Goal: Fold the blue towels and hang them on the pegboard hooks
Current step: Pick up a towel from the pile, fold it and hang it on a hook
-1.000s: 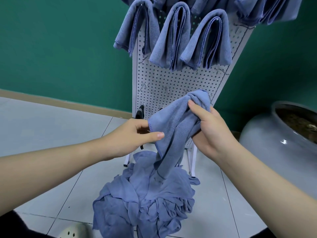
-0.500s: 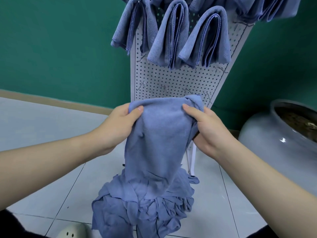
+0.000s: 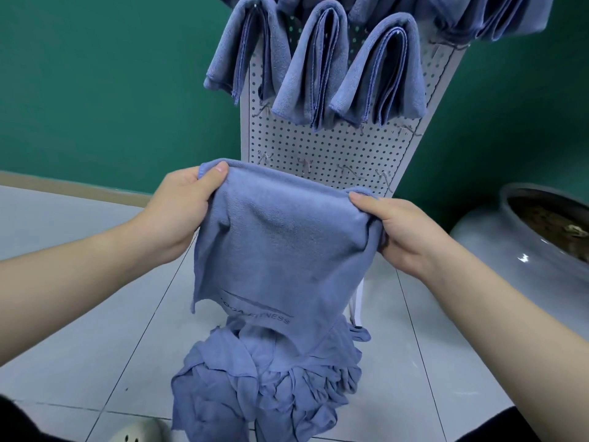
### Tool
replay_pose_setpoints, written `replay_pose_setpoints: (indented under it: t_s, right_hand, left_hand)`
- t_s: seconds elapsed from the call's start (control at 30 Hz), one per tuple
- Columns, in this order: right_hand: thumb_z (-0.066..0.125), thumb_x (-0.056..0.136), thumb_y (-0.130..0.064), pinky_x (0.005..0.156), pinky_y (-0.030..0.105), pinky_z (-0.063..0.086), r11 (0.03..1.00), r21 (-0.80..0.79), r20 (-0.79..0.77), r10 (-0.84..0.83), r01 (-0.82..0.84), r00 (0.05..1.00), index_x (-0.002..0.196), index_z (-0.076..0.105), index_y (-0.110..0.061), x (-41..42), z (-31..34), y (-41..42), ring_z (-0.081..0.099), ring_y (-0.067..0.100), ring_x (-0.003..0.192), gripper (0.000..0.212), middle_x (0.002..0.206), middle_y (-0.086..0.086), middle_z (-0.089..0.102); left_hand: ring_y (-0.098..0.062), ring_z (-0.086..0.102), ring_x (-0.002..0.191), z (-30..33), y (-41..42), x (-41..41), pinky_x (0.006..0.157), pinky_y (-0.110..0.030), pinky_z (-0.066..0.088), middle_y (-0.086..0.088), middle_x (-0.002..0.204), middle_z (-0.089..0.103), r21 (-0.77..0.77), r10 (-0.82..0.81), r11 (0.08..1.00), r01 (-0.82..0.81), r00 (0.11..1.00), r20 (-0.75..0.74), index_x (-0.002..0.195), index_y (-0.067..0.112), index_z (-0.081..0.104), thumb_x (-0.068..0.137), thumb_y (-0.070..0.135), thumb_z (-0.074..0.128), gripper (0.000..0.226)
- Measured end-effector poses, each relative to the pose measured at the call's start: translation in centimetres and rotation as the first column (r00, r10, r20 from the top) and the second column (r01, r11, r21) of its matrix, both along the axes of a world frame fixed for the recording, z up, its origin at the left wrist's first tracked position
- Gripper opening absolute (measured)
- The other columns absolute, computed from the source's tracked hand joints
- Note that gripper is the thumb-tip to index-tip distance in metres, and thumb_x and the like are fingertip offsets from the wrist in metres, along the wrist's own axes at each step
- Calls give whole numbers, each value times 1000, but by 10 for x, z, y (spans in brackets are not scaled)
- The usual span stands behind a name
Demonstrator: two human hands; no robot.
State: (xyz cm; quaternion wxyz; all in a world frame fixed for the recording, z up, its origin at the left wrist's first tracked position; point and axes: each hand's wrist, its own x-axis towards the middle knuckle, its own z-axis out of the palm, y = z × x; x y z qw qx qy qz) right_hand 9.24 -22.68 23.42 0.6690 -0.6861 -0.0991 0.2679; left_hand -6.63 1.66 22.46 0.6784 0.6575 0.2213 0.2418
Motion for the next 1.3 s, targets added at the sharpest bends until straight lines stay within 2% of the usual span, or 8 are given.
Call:
replay_pose_setpoints:
  t_s: [0.2, 0.37, 0.47, 0.67, 0.8, 1.07, 1.2, 1.3]
  right_hand:
    - [76, 92, -30, 92, 37, 59, 998, 22, -35, -63, 64, 997, 114, 77, -10, 17, -1, -5, 75, 17, 101, 30, 113, 3, 78]
    - [72, 95, -28, 79, 33, 60, 989, 92, -66, -113, 119, 991, 99, 73, -12, 28, 6, -12, 72, 14, 77, 16, 87, -1, 77]
    - [68, 97, -26, 81, 30, 57, 975, 196, -72, -92, 104, 993, 102, 70, -16, 35, 8, -16, 71, 14, 86, 12, 92, -1, 78]
    - [58, 103, -13, 86, 32, 51, 983, 176, 171, 23, -54, 985, 117, 70, -18, 38, 4, -17, 69, 18, 97, 20, 115, 3, 76]
    - [55, 105, -14, 81, 32, 51, 998, 64, 303, -32, 13, 952, 112, 74, -12, 42, -1, -15, 67, 18, 91, 19, 106, 6, 76]
    - [67, 100, -30, 85, 38, 52, 994, -67, 319, -65, 91, 946, 103, 72, 9, 52, -4, -21, 60, 21, 86, 39, 96, 11, 69]
    - [68, 99, -33, 72, 27, 49, 994, -54, 247, -78, 94, 966, 88, 74, -11, 55, -5, -27, 55, 16, 71, 25, 80, 0, 67]
    - [65, 102, -32, 69, 23, 44, 996, -53, 221, -59, 73, 973, 79, 68, -22, 56, -7, -28, 53, 7, 59, 25, 65, -13, 63]
  left_hand:
    - [-19, 72, 97, 2, 10, -2, 96, -38, 54, -12, 111, 76, 1, 44, 999, -44, 999, 23, 111, 6, 71, 109, 31, 50, 32]
    - [-18, 72, 107, 9, 14, -4, 100, -36, 54, -12, 121, 74, -35, 57, 998, -54, 996, 65, 118, 7, 69, 109, 29, 49, 31]
    - [-19, 69, 118, 11, 15, -5, 101, -33, 53, -9, 124, 74, -40, -16, 999, 19, 997, 81, 129, 4, 65, 110, 27, 46, 35]
    - [-17, 66, 123, 11, 11, -2, 112, -39, 46, -5, 128, 72, -31, -79, 996, 82, 992, 103, 131, 5, 63, 111, 27, 43, 36]
    - [-21, 64, 127, 8, 12, 1, 118, -50, 39, -4, 128, 73, -15, -79, 997, 80, 996, 49, 129, 8, 66, 109, 43, 42, 46]
    - [-15, 68, 119, -3, 11, 2, 106, -34, 50, -1, 120, 76, 28, -3, 1000, 3, 1000, -1, 115, 10, 71, 110, 33, 47, 34]
    - [-5, 72, 92, -6, 10, -1, 80, -19, 54, 8, 99, 80, 134, 34, 990, -30, 999, -27, 102, 16, 75, 109, 23, 48, 28]
    - [-3, 70, 85, -7, 11, 0, 76, -16, 54, 12, 95, 79, 169, 64, 984, -60, 998, -18, 101, 18, 76, 107, 23, 52, 25]
